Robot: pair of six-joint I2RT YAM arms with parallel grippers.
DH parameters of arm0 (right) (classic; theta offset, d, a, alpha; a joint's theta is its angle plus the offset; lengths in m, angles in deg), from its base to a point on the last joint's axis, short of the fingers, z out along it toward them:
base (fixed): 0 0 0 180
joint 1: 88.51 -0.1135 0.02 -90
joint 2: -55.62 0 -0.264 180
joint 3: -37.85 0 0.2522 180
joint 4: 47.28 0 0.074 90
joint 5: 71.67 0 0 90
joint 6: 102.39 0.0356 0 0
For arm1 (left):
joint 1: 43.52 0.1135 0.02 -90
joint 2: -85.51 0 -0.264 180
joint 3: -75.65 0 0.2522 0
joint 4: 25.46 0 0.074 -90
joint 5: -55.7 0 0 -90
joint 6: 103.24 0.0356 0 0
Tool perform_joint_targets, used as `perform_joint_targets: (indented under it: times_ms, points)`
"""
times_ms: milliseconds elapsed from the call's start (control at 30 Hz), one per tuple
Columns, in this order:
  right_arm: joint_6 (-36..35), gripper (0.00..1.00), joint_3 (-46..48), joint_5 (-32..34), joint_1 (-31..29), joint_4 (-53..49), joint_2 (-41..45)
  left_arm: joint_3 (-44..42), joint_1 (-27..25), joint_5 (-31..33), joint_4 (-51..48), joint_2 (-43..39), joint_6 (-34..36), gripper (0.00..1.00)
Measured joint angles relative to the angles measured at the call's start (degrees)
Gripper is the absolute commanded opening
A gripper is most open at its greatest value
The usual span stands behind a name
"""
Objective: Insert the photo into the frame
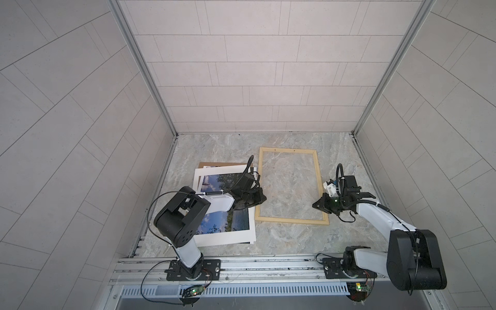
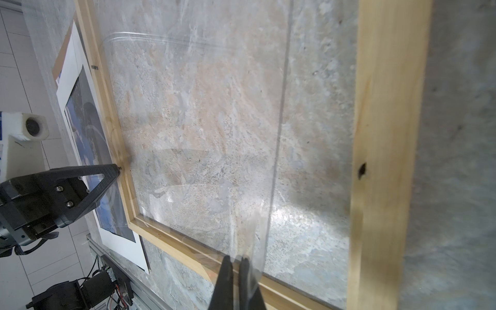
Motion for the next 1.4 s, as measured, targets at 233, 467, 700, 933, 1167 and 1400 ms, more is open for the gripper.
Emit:
perform_joint_targets:
  times_ms: [233, 467, 700, 933, 1167, 1400]
  points:
    - [-0.57, 0.00, 0.00, 0.00, 0.00, -1.88, 2.86, 0.00, 0.00, -0.59, -0.07, 0.00, 0.02, 0.00]
    - [-0.63, 0.00, 0.00, -0.20, 0.00, -1.90, 1.97, 0.00, 0.00, -0.63, -0.35, 0.00, 0.00, 0.00]
    - [-0.96, 0.00, 0.35, -0.59, 0.11, -1.75, 0.87, -0.44, 0.07, -0.76, -0.31, 0.02, -0.07, 0.00]
    - [-1.05, 0.00, 0.50, -0.90, 0.15, -1.79, 0.87, -0.92, 0.07, -1.01, 0.24, 0.44, -0.11, 0.00]
    - [-1.05, 0.00, 1.27, -0.87, 0.20, -0.57, -0.28, -1.55, 0.17, -1.01, 1.75, 1.22, -0.22, 0.00]
    - [-1.05, 0.00, 1.27, 0.24, 0.24, -0.35, -0.92, -1.81, 0.17, -1.79, 4.13, 2.47, -0.57, 0.00]
